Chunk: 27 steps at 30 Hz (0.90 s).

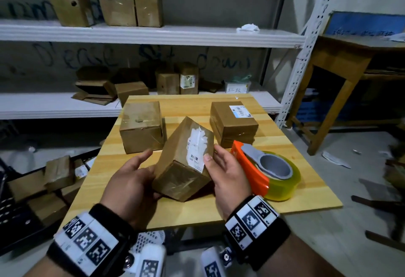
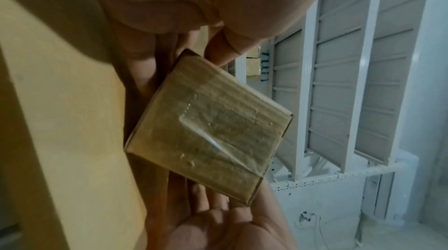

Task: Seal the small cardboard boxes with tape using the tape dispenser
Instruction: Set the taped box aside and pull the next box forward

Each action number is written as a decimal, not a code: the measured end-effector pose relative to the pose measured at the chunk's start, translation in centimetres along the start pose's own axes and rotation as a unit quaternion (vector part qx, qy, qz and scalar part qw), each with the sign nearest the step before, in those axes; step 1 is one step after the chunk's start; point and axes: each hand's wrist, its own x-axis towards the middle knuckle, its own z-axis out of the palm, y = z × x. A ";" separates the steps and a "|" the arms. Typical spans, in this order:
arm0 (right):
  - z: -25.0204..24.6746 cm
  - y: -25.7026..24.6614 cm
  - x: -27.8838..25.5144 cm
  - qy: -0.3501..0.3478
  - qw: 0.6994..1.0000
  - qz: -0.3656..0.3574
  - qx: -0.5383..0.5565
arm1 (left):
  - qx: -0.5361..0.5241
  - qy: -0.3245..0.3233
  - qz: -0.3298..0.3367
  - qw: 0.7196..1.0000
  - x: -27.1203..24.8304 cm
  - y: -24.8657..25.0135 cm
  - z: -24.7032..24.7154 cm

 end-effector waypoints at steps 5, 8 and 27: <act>0.8 -0.2 -0.4 -0.031 0.999 -0.038 -0.010 | 0.035 0.008 0.053 0.998 -0.4 0.3 0.2; 1.0 -0.2 -0.5 -0.033 0.998 -0.053 -0.016 | 0.056 -0.015 0.073 0.996 -0.9 0.1 0.6; 0.2 -0.8 -0.6 -0.024 1.000 0.008 -0.018 | -0.162 -0.047 -0.027 0.985 -1.9 0.5 1.2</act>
